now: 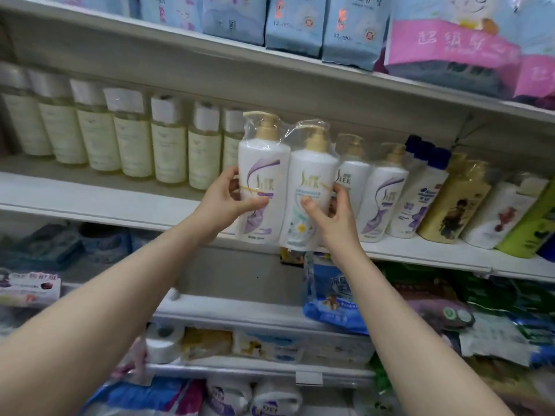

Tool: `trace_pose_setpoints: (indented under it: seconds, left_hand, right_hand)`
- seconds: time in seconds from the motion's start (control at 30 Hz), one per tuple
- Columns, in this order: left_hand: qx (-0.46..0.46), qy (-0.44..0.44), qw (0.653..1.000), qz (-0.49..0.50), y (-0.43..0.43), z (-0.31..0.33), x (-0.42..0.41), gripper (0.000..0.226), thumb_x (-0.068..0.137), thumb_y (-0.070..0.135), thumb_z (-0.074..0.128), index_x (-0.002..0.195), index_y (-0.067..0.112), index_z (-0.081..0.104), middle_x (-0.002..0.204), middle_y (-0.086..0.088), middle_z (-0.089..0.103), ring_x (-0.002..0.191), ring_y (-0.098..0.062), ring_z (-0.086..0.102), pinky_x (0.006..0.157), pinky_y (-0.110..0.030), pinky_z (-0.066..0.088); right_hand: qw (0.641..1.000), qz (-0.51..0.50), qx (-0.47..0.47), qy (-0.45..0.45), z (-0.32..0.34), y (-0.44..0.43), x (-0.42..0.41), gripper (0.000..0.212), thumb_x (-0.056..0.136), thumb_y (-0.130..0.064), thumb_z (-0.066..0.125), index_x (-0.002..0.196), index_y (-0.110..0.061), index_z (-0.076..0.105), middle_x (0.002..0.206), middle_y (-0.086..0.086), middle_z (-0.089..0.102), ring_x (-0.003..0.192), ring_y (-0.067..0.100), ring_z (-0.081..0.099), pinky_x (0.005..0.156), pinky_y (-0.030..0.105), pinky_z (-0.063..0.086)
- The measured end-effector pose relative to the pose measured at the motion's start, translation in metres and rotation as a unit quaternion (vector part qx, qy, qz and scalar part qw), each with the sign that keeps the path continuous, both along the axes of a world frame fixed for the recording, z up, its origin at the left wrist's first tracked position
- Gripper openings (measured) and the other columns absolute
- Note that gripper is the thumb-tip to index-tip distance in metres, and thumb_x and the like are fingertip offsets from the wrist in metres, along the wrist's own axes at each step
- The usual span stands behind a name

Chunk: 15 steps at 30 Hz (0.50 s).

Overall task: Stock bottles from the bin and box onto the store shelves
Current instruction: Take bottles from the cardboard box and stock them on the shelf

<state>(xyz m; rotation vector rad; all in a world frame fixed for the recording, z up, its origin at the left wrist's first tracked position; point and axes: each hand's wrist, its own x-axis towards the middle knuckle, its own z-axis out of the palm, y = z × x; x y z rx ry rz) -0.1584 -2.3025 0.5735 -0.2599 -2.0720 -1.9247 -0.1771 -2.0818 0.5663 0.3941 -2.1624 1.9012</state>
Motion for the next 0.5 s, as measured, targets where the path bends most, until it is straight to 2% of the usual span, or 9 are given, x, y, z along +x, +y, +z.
trace_pose_setpoints:
  seconds: [0.2,0.3,0.43,0.5]
  left_hand:
    - [0.002,-0.002,1.0,-0.005,0.002,-0.009,-0.016,0.05,0.079,0.003,0.078,0.119,0.019,0.054,0.111,-0.004,0.071,0.103,-0.017,0.069,0.084,-0.025,0.056]
    - [0.004,0.001,1.0,-0.016,0.004,-0.009,-0.023,0.049,0.08,0.001,0.077,0.121,0.017,0.054,0.113,-0.006,0.07,0.103,-0.016,0.069,0.083,-0.024,0.055]
    - [-0.006,0.006,1.0,-0.025,0.003,-0.016,-0.03,0.05,0.082,0.002,0.075,0.124,0.017,0.053,0.115,-0.003,0.069,0.105,-0.013,0.068,0.086,-0.023,0.055]
    - [-0.013,0.009,0.999,-0.031,0.003,-0.022,-0.031,0.049,0.083,0.003,0.074,0.124,0.018,0.053,0.114,0.0,0.07,0.105,-0.01,0.067,0.087,-0.023,0.054]
  right_hand:
    - [1.0,0.008,-0.007,-0.006,-0.012,-0.002,-0.02,0.054,0.087,-0.032,0.073,0.13,-0.039,0.04,0.124,-0.014,0.06,0.116,0.009,0.061,0.099,0.044,0.053]
    - [1.0,-0.003,-0.016,0.0,-0.016,-0.004,-0.025,0.057,0.088,-0.033,0.073,0.136,-0.036,0.041,0.13,-0.009,0.06,0.118,0.01,0.061,0.099,0.045,0.053]
    - [0.999,-0.03,0.016,0.021,-0.024,-0.007,-0.027,0.054,0.089,-0.036,0.071,0.134,-0.039,0.041,0.13,-0.014,0.058,0.119,0.004,0.058,0.102,0.043,0.051]
    - [0.998,-0.045,0.032,0.022,-0.029,-0.008,-0.026,0.062,0.089,-0.041,0.069,0.143,-0.035,0.039,0.135,-0.013,0.056,0.122,0.004,0.055,0.105,0.043,0.049]
